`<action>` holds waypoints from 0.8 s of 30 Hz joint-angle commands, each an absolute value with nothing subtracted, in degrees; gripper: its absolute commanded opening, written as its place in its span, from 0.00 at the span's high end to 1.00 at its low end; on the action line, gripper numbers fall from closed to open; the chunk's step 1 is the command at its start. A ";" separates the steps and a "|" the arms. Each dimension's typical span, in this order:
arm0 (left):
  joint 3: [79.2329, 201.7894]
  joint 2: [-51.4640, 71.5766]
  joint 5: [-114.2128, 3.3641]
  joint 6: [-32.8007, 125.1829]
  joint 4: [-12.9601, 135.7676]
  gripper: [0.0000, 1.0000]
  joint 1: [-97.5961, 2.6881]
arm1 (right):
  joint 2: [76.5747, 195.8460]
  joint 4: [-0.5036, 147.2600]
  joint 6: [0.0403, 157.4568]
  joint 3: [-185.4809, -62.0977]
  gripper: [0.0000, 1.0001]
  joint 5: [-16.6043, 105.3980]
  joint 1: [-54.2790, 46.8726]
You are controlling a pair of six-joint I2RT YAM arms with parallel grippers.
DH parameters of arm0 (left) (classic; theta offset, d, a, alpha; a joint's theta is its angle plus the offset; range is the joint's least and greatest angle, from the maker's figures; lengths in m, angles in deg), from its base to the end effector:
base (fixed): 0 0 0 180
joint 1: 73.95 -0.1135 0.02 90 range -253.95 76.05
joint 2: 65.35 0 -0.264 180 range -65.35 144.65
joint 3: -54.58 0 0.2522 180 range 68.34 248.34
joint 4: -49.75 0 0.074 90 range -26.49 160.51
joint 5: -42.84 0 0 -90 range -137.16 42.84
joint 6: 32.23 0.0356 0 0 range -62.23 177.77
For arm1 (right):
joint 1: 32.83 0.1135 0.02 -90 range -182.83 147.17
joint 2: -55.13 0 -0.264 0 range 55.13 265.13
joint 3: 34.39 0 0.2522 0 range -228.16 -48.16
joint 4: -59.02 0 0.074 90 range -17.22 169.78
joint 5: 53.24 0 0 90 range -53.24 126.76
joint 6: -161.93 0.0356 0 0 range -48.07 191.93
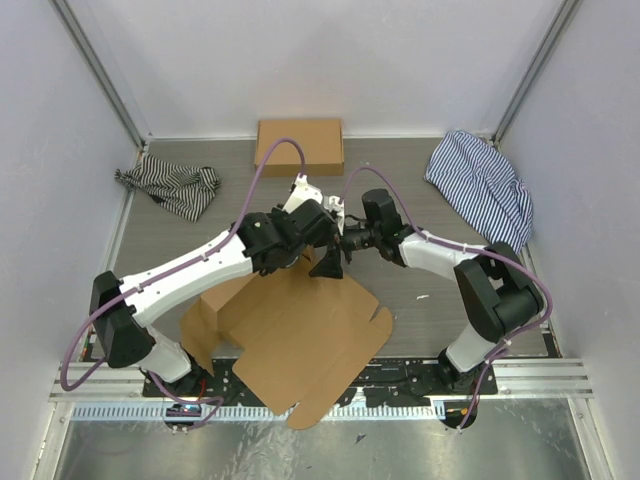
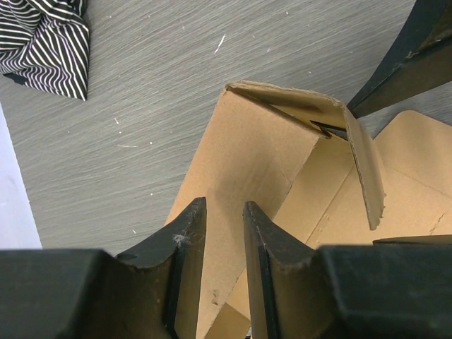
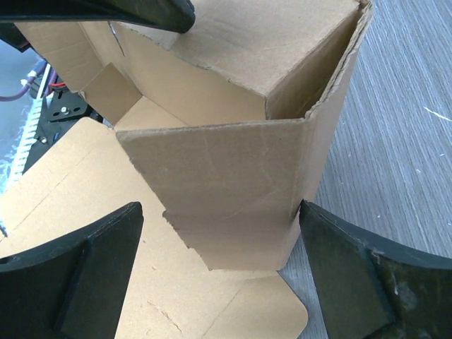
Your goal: Fold the paper box
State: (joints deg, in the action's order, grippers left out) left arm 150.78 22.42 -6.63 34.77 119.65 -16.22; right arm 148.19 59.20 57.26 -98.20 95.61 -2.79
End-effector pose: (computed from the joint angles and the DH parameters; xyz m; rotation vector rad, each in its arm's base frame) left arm 0.1837 -0.2476 0.3255 0.4818 2.2664 0.2691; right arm 0.2744 0.1939 0.2085 -1.3165 1.5367 1.2244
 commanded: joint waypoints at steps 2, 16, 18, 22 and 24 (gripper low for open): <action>149.82 20.32 -7.18 34.01 120.38 0.65 -16.27 | 147.93 57.88 56.44 -100.89 0.04 101.53 -4.27; 150.22 20.08 -7.43 34.12 120.74 0.65 -16.23 | 155.68 87.62 27.38 -113.98 0.10 116.00 -10.01; 150.19 20.02 -7.39 34.12 120.80 0.65 -16.27 | 159.08 104.44 10.86 -119.41 0.09 120.63 -11.54; 150.66 20.18 -7.35 34.11 120.87 0.65 -16.31 | 173.19 156.04 -35.48 -135.42 0.08 129.49 -15.94; 151.13 20.40 -7.44 34.12 121.14 0.65 -16.33 | 173.05 156.60 -39.17 -133.85 0.08 129.13 -16.12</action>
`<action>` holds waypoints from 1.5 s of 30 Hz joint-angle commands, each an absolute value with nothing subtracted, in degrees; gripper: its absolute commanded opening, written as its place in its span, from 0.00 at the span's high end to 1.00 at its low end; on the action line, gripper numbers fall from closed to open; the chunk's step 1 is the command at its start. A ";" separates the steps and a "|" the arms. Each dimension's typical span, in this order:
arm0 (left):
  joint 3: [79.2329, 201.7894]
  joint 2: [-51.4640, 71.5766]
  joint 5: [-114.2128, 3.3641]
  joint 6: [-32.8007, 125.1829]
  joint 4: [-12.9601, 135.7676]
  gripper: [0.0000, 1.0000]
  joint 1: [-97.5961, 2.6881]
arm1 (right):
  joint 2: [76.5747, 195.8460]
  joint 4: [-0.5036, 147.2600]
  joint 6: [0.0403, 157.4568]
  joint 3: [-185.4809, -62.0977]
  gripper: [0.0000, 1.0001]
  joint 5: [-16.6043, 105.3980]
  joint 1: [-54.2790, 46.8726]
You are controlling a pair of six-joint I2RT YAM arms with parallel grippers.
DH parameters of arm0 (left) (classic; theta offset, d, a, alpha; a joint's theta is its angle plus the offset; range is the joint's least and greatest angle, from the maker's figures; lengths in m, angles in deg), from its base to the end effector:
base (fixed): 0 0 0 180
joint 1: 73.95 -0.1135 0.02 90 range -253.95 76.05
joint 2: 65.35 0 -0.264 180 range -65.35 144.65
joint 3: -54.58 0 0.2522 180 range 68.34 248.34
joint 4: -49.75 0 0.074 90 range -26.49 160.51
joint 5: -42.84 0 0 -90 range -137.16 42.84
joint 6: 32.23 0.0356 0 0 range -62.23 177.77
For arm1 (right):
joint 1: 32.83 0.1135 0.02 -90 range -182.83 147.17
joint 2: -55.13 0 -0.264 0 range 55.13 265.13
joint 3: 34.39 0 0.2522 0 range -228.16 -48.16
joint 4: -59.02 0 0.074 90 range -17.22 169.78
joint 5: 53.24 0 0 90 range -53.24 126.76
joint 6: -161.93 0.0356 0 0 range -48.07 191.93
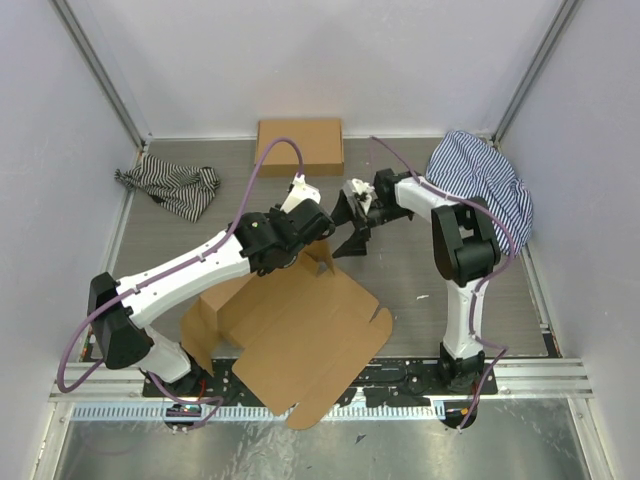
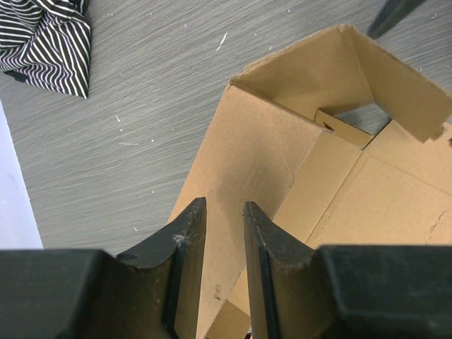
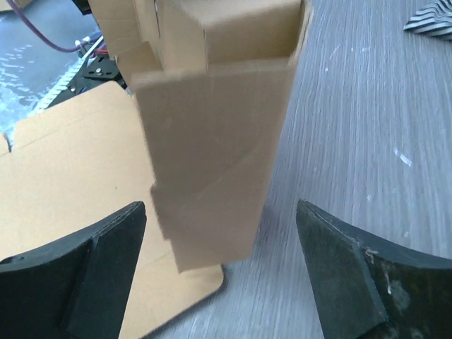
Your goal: Fold the paper box
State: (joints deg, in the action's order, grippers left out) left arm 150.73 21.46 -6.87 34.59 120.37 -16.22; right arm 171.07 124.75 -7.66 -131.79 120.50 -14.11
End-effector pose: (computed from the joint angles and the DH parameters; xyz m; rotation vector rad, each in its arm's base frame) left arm 0.1811 -0.2437 0.3293 0.4783 2.2679 0.2608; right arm 0.3508 0.1562 0.1932 -1.4996 1.1833 1.4264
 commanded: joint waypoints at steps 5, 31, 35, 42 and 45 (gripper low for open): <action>151.66 20.31 -7.23 34.13 121.98 0.65 -16.27 | 170.90 156.72 -40.84 -131.60 0.07 129.66 -17.77; 151.40 21.11 -8.49 33.78 120.47 0.65 -16.29 | 189.89 156.67 -31.39 -157.74 0.10 128.01 -16.06; 151.37 20.86 -8.32 33.69 120.71 0.65 -16.27 | 190.22 156.65 -32.16 -156.97 0.10 127.31 -13.11; 151.23 20.16 -7.98 33.85 120.72 0.65 -16.24 | 188.48 156.63 -34.20 -152.61 0.10 127.56 -10.86; 150.70 19.89 -7.90 33.86 120.53 0.65 -16.29 | 187.48 156.63 -34.86 -150.56 0.10 127.39 -10.11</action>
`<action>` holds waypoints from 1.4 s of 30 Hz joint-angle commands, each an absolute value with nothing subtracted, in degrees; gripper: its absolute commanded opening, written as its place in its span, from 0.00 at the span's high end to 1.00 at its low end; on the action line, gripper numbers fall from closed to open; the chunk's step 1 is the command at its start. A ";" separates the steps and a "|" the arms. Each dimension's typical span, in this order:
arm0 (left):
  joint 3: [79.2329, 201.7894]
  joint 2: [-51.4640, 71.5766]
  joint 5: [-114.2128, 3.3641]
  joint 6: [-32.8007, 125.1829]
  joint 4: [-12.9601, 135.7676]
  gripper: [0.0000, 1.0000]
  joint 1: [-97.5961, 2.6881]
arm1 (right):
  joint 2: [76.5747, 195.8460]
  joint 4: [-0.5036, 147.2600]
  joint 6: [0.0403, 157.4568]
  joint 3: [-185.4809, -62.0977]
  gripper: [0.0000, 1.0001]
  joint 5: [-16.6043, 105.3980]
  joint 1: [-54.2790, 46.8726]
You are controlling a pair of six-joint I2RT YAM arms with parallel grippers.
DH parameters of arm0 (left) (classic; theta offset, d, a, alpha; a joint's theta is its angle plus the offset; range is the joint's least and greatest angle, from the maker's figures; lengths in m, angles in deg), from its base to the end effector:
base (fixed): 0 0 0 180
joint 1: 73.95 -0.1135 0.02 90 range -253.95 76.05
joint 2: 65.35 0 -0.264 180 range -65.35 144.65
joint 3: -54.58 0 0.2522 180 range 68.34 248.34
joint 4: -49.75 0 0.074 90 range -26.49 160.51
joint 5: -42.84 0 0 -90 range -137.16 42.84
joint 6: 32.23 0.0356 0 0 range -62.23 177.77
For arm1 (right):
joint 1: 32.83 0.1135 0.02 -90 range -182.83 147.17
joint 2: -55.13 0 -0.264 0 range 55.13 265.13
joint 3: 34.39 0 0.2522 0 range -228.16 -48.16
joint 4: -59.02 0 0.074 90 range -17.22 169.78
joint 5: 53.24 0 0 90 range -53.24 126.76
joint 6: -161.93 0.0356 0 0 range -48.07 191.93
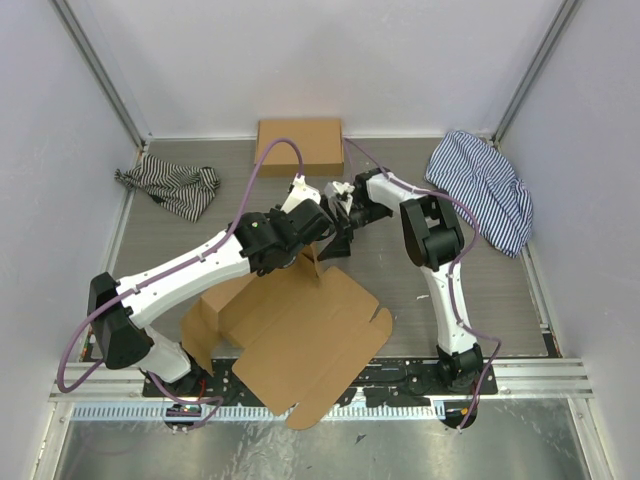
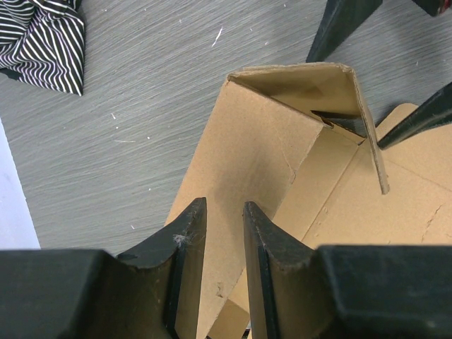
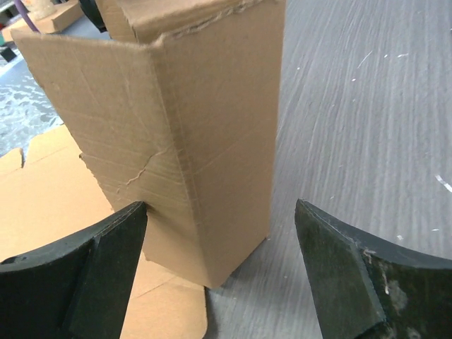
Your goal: Fold the paper box
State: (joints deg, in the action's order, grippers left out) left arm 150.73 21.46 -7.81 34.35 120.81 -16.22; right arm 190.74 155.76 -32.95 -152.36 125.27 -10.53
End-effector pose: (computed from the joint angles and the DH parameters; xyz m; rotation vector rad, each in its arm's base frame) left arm 0.1805 -0.2435 0.3286 0.4854 2.2822 0.2503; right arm 0.3733 0.1916 0.1535 -1.4639 1.1560 1.5965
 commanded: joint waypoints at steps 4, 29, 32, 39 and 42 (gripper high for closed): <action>150.26 19.68 -8.32 33.61 120.04 0.65 -16.23 | 186.42 156.71 -36.02 -148.30 0.10 129.39 -9.38; 151.02 19.53 -8.34 33.78 120.12 0.65 -16.29 | 186.38 156.89 -35.10 -151.90 0.21 129.59 -5.12; 150.93 19.29 -8.12 33.65 120.16 0.65 -16.32 | 187.02 156.89 -34.72 -152.57 0.22 129.59 -4.78; 151.04 18.95 -8.08 33.38 120.19 0.65 -16.31 | 188.91 156.87 -33.32 -154.75 0.31 129.57 -3.62; 150.92 18.78 -8.06 33.31 120.17 0.65 -16.30 | 190.58 156.85 -31.19 -156.99 0.48 129.57 -3.31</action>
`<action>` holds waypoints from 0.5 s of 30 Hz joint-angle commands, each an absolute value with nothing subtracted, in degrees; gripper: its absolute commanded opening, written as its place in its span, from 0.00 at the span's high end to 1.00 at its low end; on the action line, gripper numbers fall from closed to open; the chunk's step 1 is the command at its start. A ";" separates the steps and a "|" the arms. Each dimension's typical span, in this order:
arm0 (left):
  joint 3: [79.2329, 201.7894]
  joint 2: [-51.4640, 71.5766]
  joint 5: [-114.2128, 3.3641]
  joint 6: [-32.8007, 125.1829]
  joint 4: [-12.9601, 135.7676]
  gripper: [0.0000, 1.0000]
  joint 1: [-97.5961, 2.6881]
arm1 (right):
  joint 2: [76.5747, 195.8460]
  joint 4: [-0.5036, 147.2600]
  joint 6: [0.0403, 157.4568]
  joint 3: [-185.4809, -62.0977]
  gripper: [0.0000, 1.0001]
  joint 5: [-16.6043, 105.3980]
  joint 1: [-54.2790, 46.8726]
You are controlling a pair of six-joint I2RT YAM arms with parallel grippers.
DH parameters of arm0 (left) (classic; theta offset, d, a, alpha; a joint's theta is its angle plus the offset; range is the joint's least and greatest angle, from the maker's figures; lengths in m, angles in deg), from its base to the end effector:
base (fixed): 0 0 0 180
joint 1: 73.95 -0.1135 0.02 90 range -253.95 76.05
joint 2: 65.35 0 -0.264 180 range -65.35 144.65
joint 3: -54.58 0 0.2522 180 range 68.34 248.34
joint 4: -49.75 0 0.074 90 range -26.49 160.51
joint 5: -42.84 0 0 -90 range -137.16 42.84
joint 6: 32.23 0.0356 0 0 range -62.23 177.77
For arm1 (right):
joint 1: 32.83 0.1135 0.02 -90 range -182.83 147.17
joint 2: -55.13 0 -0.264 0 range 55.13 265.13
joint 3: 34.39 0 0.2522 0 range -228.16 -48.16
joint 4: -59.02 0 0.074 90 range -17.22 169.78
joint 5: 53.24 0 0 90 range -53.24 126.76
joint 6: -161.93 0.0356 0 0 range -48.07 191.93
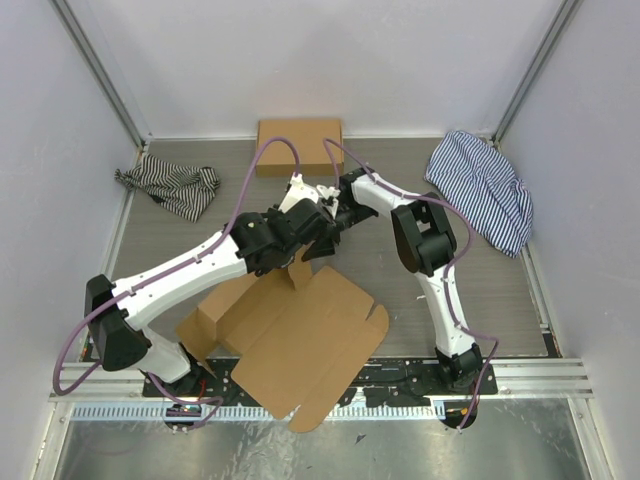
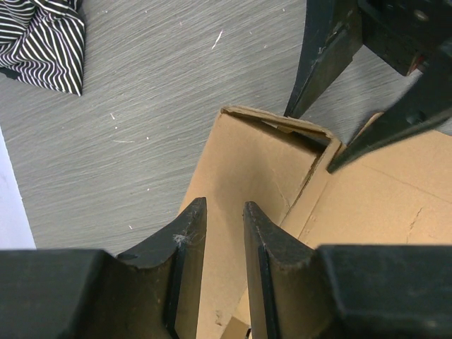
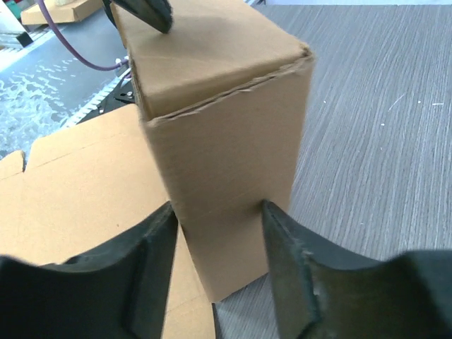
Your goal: Fold the paper box
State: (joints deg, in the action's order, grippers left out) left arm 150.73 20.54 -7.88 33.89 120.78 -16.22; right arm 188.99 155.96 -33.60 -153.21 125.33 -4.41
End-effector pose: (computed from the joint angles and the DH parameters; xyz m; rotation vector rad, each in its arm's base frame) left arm 0.1786 -0.2406 0.3331 0.4676 2.2761 0.2307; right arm 0.3511 0.2305 0.1690 -1.5627 1.0442 1.6320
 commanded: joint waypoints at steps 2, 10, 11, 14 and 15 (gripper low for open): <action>150.89 18.76 -8.06 33.22 120.20 0.65 -16.31 | 190.96 156.89 -30.73 -157.28 0.55 129.57 -3.22; 150.73 18.75 -8.22 32.86 120.10 0.65 -16.30 | 189.45 156.89 -31.19 -155.20 0.69 129.57 -3.08; 150.80 18.76 -8.36 32.73 120.22 0.65 -16.30 | 189.31 156.89 -31.01 -155.16 0.73 129.57 -2.91; 150.73 18.55 -8.32 32.36 120.42 0.65 -16.25 | 188.26 156.89 -31.00 -154.63 0.76 129.57 -2.53; 150.77 18.50 -8.33 32.25 120.41 0.65 -16.27 | 187.83 156.89 -30.99 -154.29 0.78 129.57 -2.45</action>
